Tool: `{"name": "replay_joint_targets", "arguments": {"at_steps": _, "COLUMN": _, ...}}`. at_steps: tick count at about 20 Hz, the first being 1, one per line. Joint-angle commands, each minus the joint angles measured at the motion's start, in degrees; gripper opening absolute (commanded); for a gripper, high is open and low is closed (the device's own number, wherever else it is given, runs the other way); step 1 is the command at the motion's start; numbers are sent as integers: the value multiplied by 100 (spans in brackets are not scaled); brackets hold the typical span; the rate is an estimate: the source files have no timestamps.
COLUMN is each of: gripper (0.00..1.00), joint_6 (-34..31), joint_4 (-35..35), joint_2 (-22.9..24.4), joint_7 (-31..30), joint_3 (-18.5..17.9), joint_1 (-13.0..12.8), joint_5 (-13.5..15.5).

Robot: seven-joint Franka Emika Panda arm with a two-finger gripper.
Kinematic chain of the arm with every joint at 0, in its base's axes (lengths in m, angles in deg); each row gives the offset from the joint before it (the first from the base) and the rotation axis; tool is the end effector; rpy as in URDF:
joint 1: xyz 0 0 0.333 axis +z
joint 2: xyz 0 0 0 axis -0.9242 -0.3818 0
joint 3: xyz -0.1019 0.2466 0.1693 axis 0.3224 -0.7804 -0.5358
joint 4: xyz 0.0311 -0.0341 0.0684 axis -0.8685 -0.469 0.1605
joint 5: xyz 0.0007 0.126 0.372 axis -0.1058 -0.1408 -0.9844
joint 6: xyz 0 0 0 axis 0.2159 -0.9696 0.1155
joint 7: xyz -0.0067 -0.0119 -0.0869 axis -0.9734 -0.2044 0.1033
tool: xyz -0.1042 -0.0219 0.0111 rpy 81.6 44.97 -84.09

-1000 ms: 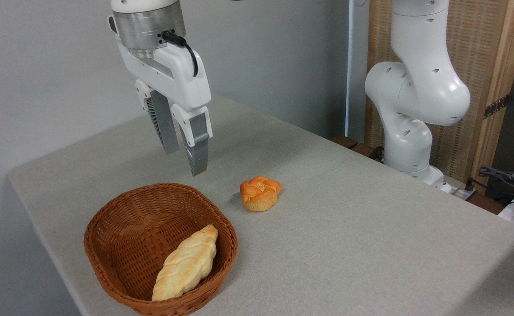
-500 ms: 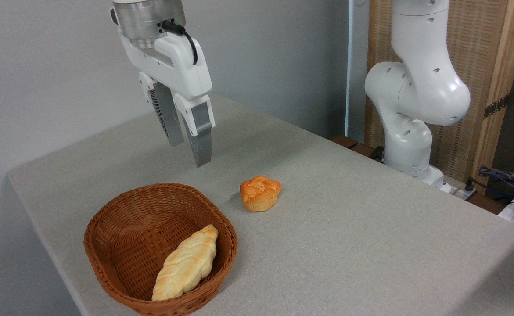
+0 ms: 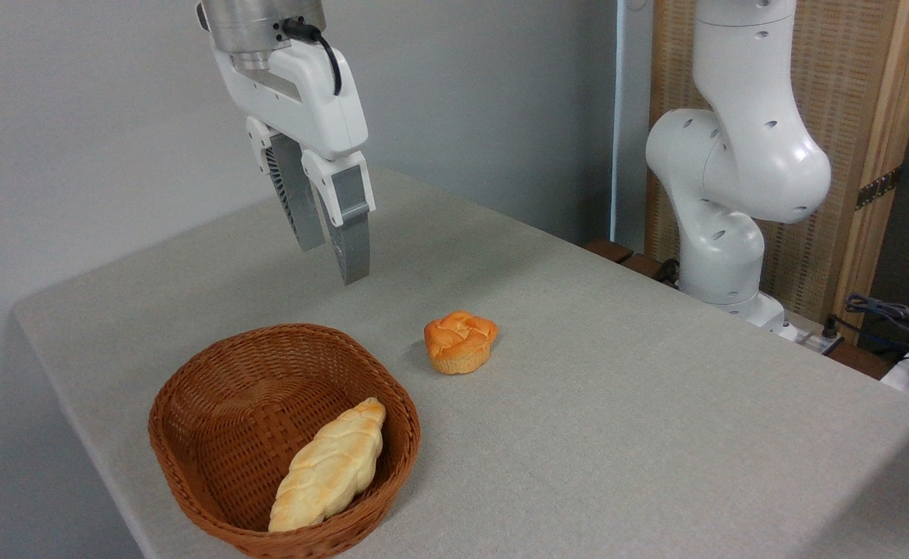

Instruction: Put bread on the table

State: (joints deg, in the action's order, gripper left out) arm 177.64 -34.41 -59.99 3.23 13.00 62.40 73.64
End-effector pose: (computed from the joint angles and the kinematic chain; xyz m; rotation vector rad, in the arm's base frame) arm 0.5620 -0.0710 0.6223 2.8579 -1.2869 -0.0061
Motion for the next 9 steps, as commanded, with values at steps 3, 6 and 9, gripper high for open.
{"name": "replay_joint_targets", "arguments": {"at_steps": 3, "gripper": 100, "joint_6": 222, "joint_4": -260, "joint_2": 177, "joint_7": -128, "joint_3": -2, "joint_1": -47, "joint_5": -42}}
{"name": "replay_joint_targets", "arguments": {"at_steps": 6, "gripper": 100, "joint_6": 222, "joint_4": -330, "joint_2": 256, "joint_7": -128, "joint_3": -28, "joint_1": -38, "joint_5": -24}}
{"name": "replay_joint_targets", "arguments": {"at_steps": 9, "gripper": 100, "joint_6": 213, "joint_4": -339, "joint_2": 283, "joint_7": -111, "joint_3": -37, "joint_1": -30, "joint_5": -16}}
